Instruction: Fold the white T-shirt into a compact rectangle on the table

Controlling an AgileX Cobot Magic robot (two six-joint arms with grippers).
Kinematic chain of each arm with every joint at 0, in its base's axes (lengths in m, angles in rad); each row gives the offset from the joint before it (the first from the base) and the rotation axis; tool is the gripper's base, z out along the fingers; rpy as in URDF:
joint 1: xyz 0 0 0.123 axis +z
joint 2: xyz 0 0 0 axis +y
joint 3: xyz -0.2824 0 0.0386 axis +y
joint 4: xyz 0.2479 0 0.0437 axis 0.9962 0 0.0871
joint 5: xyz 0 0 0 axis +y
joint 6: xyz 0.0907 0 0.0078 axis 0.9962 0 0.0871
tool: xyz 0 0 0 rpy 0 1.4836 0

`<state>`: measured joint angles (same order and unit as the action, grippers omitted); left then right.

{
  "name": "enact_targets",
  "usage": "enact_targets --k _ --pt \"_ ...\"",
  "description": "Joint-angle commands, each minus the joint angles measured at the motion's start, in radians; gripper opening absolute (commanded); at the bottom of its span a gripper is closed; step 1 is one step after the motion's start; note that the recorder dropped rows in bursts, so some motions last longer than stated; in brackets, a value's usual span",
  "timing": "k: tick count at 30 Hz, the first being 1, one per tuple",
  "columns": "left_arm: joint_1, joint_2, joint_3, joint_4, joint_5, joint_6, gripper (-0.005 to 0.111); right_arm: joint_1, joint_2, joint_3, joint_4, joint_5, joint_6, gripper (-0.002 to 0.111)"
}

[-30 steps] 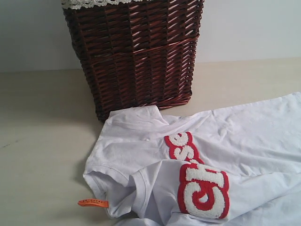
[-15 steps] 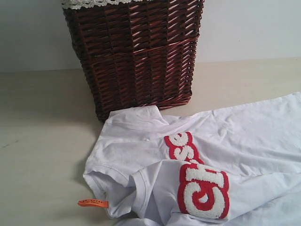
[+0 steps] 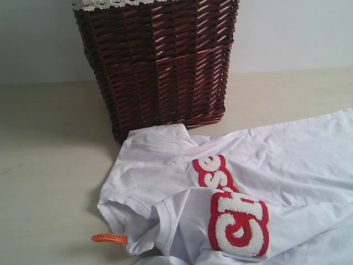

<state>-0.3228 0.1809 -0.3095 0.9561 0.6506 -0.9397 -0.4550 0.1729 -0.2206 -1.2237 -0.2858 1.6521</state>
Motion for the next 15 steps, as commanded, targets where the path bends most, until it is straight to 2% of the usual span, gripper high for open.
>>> enact_targets --k 1,5,9,15 --pt "0.001 -0.006 0.004 -0.004 -0.006 0.003 0.0 0.008 -0.003 0.012 -0.008 0.006 0.0 0.008" --pt "0.001 -0.006 0.004 -0.022 -0.008 0.008 0.0 0.037 0.013 0.073 -0.041 0.028 0.0 0.008" --pt "0.001 -0.006 0.004 -0.092 -0.008 0.069 0.0 0.092 0.013 0.182 -0.351 0.09 -0.002 0.008" --pt "0.001 -0.004 0.004 -0.135 -0.01 0.107 0.0 0.117 0.013 0.221 -0.452 0.086 -0.002 0.008"
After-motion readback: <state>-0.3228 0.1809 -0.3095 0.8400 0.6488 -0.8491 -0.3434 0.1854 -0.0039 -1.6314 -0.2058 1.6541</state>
